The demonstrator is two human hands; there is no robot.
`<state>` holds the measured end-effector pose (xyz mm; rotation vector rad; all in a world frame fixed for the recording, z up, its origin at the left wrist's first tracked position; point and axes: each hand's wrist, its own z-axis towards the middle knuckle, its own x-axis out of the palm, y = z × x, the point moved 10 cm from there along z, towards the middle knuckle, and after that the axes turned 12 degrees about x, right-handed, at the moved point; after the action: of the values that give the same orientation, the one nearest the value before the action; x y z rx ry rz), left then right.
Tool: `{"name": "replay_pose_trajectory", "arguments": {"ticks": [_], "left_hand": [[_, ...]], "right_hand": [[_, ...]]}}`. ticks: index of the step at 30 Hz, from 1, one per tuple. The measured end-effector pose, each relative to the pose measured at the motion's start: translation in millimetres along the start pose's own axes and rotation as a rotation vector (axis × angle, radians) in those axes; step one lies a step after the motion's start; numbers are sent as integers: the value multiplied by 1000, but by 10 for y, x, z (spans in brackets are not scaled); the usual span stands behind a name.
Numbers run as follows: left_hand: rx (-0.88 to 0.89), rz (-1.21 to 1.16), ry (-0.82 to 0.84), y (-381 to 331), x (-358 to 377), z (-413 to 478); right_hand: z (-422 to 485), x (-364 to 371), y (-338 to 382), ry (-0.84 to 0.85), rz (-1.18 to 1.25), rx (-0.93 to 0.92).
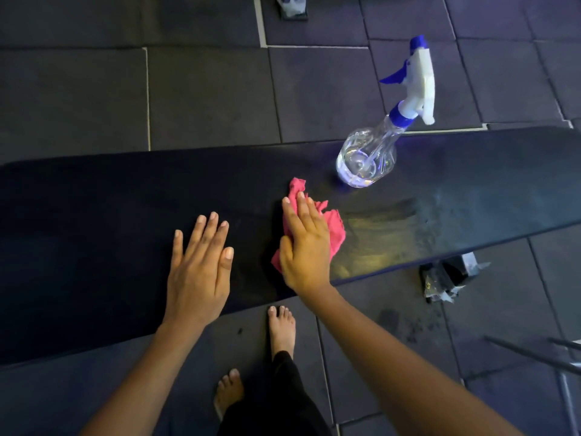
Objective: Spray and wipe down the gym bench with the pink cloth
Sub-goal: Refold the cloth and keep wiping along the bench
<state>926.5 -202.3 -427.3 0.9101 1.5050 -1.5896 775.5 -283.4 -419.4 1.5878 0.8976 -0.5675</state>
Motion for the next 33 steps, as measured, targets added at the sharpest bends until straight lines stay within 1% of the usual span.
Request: {"name": "replay_pose_trajectory", "arguments": {"ticks": [1,4,7,9,11,12,13,15,17,18,19,21,22,24,27,30,33], "left_hand": [[-5,-2,-2,35,-31,-67],[-39,-20,-8,148,-141,-321],[-41,-33,9,227,-209,-605],[-31,-27,13,265,-234,-776],[-24,-25,17,306,-245,-888],[-16,-25,19,317,-240,-919],[-10,-24,16,318,-240,-931],[-9,-18,-1,297,-244,-923],[-16,-18,-7,247,-224,-869],[-23,-19,-2,220,-200,-839],[-30,-17,3,197,-175,-815],[-53,-1,11,176,-128,-790],[-65,8,16,172,-104,-793],[-79,22,23,186,-59,-816],[-64,45,18,199,-24,-849],[-66,6,-47,211,-73,-853],[-135,-55,-154,253,-177,-943]], "right_hand": [[-76,89,69,39,4,-21],[-444,407,363,179,-11,-177],[-817,650,602,258,11,-284],[-904,678,660,313,110,-274],[-852,614,617,349,322,-180],[-794,542,564,324,433,-117],[-717,433,502,260,517,-58],[-528,128,367,61,605,0],[-298,-202,214,-126,556,-1],[-186,-320,117,-180,457,9],[-105,-386,12,-195,327,28],[-84,-349,-160,-149,90,31],[-152,-283,-195,-129,43,-4],[-324,-144,-193,-118,82,-41],[-564,93,-74,-86,201,-30],[-847,412,238,42,236,-120],[-1061,699,538,196,276,-202]]}}
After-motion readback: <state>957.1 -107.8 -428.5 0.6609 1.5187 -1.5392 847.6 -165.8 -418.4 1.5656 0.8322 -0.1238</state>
